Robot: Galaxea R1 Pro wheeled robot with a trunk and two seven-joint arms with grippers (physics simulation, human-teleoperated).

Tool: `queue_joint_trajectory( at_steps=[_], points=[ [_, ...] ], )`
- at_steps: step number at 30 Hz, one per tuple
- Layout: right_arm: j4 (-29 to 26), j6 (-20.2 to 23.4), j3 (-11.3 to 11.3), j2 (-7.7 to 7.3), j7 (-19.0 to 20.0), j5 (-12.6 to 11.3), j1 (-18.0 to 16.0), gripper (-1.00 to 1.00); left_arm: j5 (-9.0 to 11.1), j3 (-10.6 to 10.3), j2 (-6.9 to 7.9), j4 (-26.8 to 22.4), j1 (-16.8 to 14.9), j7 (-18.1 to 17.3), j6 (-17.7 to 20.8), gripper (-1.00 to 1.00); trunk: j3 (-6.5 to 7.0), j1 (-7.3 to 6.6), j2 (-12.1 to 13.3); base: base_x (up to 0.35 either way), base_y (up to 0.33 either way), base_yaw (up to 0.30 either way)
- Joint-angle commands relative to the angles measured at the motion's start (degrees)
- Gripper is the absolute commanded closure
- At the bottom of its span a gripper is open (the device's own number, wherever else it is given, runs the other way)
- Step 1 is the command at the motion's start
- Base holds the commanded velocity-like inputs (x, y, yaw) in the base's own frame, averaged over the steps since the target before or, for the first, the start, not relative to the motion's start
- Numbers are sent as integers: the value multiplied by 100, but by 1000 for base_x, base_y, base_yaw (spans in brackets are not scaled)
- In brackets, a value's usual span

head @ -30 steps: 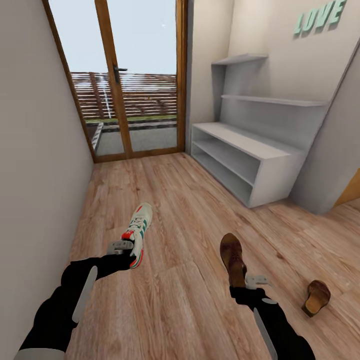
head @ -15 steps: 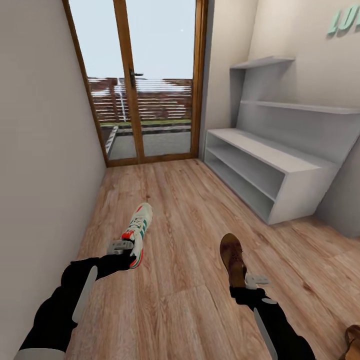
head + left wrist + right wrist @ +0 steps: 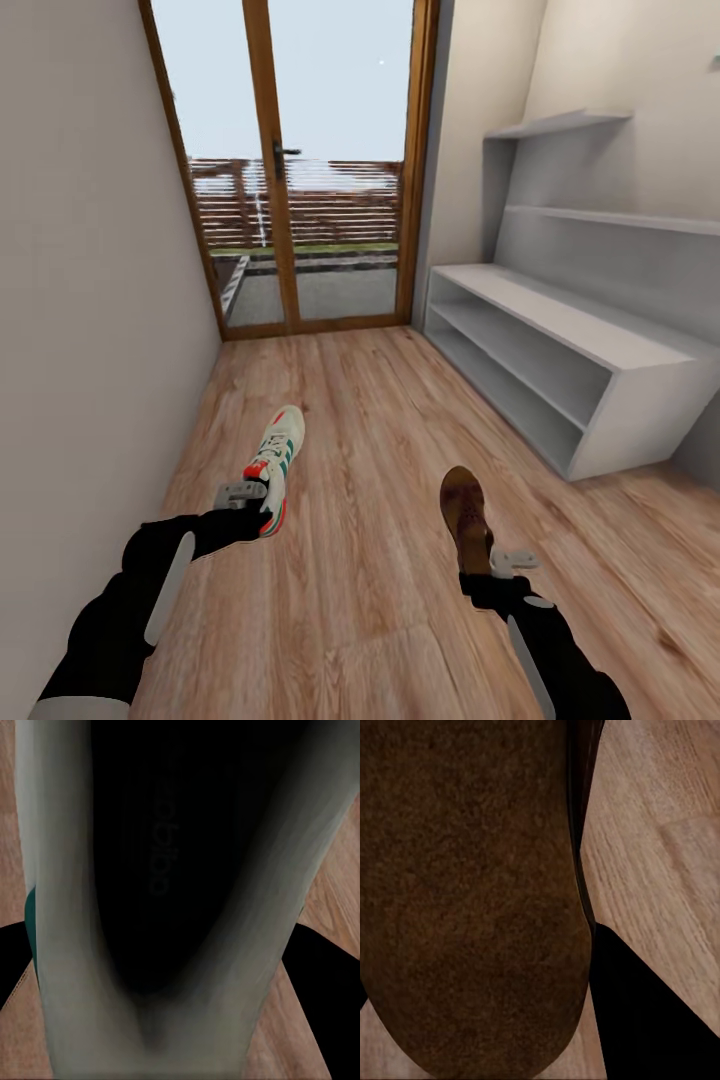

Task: Pick up the two gym shoes and the two sandals from the corridor floor and place them onto the hallstand (shoe rack) in the corridor, making sure they are on the rack and not on the floor. Arrange them so the two gym shoes are next to each other and the two sandals are next to each other.

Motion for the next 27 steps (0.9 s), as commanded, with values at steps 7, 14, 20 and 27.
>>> queue_joint_trajectory(
  at_steps=[7,14,20,27],
  points=[
    [-15,33,-4,3,-21,-3,-2,100,56,6,0,-4,-2,9,37,100,-5,2,-2,348,0,1],
    [-25,38,-4,-5,-12,-9,-2,100,56,6,0,-4,-3,9,37,100,-5,2,-2,347,0,0],
    [-24,39,-9,-8,-12,-24,0,100,56,6,0,-4,-3,9,37,100,-5,2,-2,347,0,54],
    [-24,39,-12,-11,-12,-32,-1,100,56,5,0,0,-3,9,37,100,-5,2,-2,348,0,192]
  ],
)
